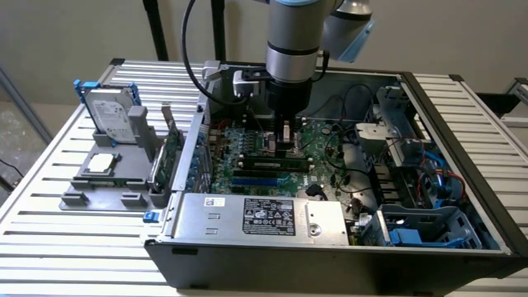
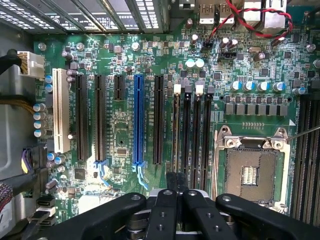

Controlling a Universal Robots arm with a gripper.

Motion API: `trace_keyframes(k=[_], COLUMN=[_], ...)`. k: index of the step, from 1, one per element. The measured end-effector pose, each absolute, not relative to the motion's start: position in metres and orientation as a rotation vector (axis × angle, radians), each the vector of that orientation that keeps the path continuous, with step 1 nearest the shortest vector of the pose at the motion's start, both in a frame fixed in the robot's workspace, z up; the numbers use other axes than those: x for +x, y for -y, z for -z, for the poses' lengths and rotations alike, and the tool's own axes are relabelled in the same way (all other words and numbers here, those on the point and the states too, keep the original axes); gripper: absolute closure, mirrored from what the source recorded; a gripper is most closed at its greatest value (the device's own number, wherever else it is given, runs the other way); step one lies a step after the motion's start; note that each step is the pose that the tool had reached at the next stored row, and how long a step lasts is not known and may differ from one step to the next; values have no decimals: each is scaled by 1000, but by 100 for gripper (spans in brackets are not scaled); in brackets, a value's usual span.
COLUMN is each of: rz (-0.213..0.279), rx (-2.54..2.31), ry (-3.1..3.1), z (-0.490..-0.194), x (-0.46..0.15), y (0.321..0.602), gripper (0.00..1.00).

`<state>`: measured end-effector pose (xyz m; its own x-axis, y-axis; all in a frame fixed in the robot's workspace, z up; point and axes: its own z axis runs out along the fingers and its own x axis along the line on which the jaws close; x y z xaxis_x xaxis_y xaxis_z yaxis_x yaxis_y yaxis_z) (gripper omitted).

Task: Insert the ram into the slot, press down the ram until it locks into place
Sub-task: 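Insert the ram into the slot, then press down the ram until it locks into place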

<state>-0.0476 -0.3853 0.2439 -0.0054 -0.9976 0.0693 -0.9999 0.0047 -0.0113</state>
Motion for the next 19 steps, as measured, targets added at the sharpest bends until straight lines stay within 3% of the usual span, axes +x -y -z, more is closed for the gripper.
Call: trace_keyframes(k=[19], rz=[-88], rx=[2186], ry=[2197], z=[-244], x=[-48], y=[385], gripper=[89])
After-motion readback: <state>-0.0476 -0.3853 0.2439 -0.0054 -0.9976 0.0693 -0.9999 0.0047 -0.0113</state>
